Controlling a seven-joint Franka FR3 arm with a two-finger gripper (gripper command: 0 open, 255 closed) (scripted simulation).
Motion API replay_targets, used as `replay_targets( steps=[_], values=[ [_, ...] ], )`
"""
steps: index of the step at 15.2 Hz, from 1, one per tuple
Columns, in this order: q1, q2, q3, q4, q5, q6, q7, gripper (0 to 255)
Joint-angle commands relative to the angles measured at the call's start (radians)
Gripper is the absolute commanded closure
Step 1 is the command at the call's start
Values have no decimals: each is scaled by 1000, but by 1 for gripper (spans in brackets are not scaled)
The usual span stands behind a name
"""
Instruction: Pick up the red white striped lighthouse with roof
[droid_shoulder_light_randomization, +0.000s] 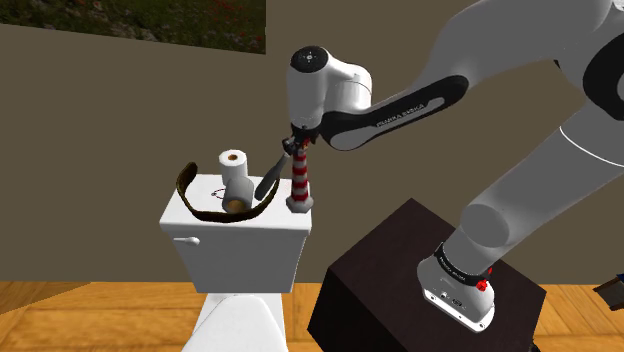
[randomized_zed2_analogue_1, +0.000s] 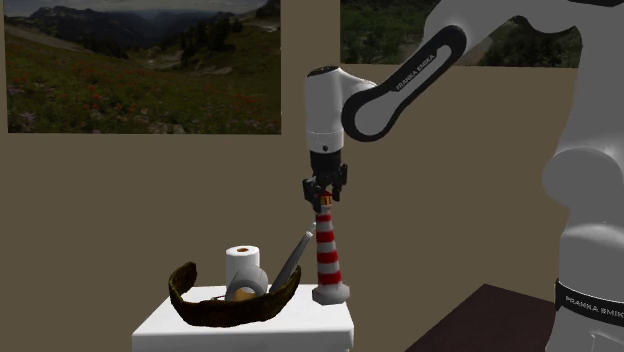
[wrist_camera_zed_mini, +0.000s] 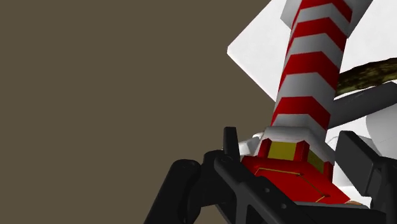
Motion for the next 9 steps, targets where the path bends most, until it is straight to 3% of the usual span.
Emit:
replay_targets(
  steps=[1,9],
  values=[
    [4,-19,-3,13,26,-21,-26,255],
    [15,-72,-18,61,92,-93,-100,255]
  ],
)
